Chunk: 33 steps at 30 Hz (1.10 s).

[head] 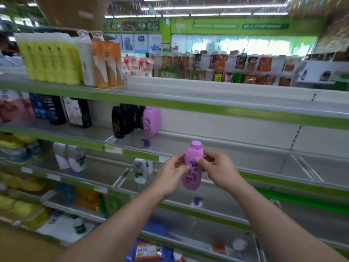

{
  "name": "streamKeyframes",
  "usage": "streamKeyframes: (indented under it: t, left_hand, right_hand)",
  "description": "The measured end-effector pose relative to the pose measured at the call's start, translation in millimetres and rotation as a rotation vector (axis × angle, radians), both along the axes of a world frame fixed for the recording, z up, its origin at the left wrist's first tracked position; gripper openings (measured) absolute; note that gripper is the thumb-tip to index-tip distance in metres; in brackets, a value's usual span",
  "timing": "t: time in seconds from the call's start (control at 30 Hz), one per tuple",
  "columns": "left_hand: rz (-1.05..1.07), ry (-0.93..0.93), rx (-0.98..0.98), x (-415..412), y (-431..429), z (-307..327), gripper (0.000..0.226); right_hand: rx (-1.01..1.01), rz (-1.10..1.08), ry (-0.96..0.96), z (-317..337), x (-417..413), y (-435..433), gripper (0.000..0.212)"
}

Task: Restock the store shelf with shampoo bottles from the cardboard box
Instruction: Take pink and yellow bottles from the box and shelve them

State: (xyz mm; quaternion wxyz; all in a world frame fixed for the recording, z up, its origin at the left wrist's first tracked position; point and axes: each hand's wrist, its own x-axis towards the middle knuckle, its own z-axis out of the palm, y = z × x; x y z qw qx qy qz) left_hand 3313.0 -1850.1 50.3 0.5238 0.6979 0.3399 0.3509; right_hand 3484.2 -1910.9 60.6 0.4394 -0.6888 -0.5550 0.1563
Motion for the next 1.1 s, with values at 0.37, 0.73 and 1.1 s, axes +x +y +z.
streamKeyframes:
  t: [0.37,0.73,1.1]
  left_hand:
    - [-0.038,0.028,0.038,-57.8,188.9,15.7,0.046]
    - [-0.005,0.034,-0.05,-73.5,303.6,-7.3,0.053]
    - [0.025,-0.018,-0.146,-66.8,330.1,-20.9,0.052]
  right_hand:
    - [0.061,-0.1,0.035,24.8,-74.6,177.1,0.016]
    - [-0.074,-0.174,-0.043,7.2,-101.7,300.5,0.028]
    - [-0.015,-0.271,0.05,-16.3,-108.1,330.6,0.059]
